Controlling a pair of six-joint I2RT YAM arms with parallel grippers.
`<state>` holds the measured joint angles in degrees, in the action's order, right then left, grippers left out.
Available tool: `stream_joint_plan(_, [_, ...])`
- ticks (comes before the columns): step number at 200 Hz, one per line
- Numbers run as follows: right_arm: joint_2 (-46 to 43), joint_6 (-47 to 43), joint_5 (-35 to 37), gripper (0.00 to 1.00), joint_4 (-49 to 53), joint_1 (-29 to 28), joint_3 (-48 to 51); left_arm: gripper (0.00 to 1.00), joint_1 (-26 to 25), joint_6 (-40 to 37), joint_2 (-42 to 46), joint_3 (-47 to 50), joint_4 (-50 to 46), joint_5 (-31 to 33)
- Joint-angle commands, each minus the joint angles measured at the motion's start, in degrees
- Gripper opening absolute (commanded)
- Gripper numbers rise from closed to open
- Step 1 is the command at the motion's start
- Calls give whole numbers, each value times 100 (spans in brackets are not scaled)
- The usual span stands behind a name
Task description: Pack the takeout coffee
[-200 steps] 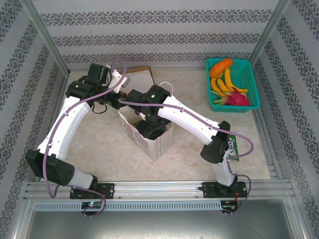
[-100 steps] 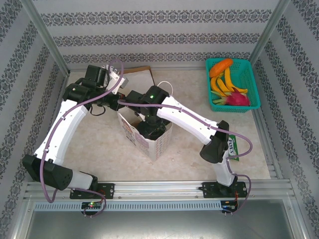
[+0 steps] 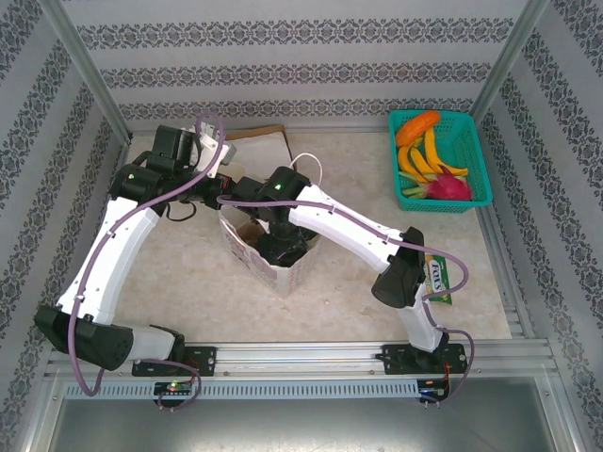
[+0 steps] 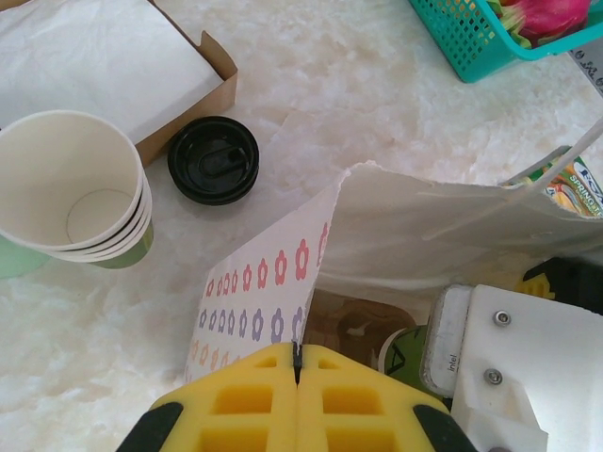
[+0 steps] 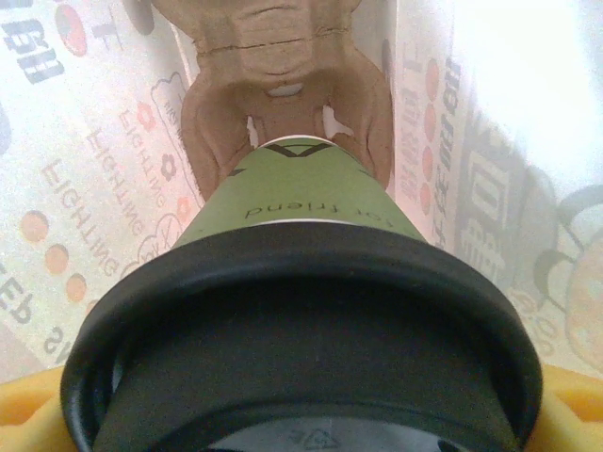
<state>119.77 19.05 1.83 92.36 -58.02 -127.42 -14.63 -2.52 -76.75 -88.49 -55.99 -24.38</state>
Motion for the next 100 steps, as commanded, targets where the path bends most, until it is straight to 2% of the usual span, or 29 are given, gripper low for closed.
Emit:
stream_joint_plan(1, [152,-78,-44,70,1153,-58,-154,0,-52,94,147,99,219,38])
stream_joint_plan(100, [261,-139,187,70,898,-25,-258,0,-52,107,211,270,214,135])
